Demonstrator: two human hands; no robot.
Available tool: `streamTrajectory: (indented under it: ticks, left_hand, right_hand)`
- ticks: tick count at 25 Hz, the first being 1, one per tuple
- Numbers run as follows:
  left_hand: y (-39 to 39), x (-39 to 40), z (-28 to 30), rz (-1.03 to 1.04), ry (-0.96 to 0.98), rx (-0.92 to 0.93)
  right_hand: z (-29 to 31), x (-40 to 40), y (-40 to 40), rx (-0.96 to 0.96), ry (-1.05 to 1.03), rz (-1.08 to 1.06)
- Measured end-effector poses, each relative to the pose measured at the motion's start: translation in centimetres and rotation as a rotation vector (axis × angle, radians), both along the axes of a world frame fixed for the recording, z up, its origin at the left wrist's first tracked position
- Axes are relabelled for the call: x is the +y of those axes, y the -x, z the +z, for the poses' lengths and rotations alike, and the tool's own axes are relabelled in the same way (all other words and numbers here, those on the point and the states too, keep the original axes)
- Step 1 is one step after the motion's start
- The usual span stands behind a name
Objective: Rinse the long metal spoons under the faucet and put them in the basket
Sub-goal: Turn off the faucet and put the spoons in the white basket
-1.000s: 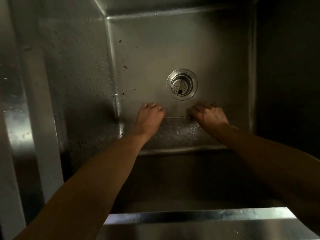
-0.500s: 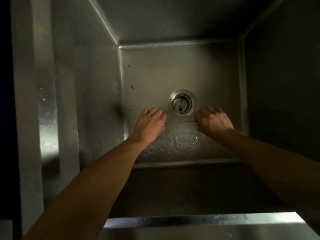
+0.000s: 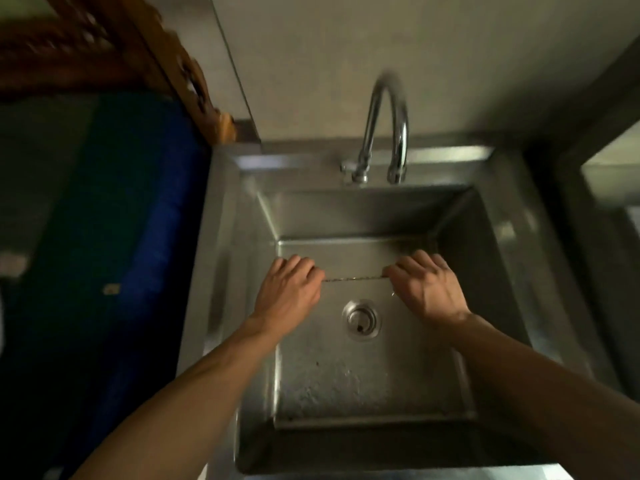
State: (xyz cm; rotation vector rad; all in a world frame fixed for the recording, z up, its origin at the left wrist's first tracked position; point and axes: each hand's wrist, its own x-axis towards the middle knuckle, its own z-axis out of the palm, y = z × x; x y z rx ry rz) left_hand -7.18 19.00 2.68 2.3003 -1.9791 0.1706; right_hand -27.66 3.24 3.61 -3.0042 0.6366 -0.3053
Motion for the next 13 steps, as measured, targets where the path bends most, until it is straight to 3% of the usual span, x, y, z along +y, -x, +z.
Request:
streamTrajectory:
  ticks: [13]
  left_hand:
    - [-2.7, -0.4, 23.1, 0.112, 0.425, -0.170]
  right_hand:
    - [25.3, -0.2, -3.3, -0.243, 0.450, 0.009]
